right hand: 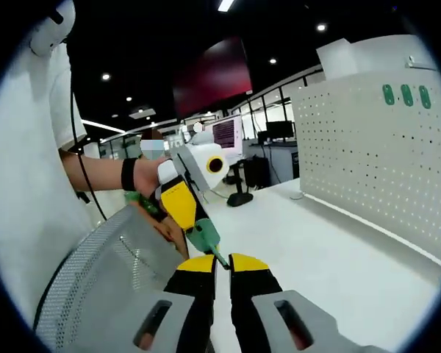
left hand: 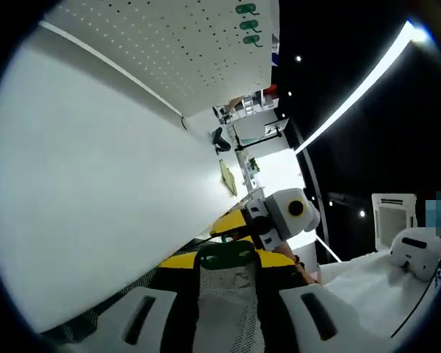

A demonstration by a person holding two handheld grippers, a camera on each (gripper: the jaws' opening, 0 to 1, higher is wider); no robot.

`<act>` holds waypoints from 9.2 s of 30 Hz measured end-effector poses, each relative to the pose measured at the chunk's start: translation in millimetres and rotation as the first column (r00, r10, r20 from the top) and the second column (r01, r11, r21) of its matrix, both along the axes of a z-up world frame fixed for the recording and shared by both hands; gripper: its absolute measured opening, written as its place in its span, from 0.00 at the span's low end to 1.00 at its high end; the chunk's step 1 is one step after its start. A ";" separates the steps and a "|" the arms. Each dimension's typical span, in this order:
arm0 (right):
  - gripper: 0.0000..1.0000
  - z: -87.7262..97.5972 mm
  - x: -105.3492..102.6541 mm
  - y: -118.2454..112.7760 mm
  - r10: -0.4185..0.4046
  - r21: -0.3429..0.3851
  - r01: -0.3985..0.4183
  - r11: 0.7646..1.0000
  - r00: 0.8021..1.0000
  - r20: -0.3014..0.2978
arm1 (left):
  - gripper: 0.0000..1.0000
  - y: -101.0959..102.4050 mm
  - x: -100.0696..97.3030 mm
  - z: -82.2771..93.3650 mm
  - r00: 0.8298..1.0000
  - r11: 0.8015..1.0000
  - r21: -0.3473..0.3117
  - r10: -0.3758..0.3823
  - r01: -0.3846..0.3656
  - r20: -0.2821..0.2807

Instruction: Insert the hook assembly into the mounting plate slot until the hook locks in place.

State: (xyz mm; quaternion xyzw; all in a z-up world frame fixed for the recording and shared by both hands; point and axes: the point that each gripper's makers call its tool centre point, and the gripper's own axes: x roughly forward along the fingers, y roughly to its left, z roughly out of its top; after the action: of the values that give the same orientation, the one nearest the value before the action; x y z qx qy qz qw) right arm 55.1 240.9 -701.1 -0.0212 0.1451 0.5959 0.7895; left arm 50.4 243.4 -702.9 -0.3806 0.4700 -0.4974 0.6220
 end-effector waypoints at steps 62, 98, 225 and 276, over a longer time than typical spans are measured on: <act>0.02 26.6 -10.7 -0.6 0.073 0.027 -0.074 0.997 0.996 0.041 | 0.30 -4.7 3.7 28.1 0.997 0.964 -0.261 0.030 -0.048 -0.071; 0.00 23.2 6.6 -12.6 -0.094 -0.004 0.094 0.996 0.995 -0.010 | 0.39 -2.2 10.6 30.0 0.988 0.957 -0.278 0.117 -0.086 0.096; 0.00 132.4 185.7 -13.1 -0.819 0.035 0.825 0.564 0.555 0.145 | 0.90 82.0 48.3 38.7 0.413 0.905 0.200 -0.030 -0.374 0.910; 0.00 170.3 280.9 -3.4 -0.905 0.062 0.904 0.422 0.416 0.091 | 0.95 104.6 60.9 31.9 0.439 0.901 0.196 -0.007 -0.386 0.898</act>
State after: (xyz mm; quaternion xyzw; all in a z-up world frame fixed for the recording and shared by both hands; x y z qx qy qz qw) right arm 335.9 237.4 -530.8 0.0284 0.0890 0.0762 0.9927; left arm 111.3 348.0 -671.0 0.0070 0.1179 -0.4472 0.8866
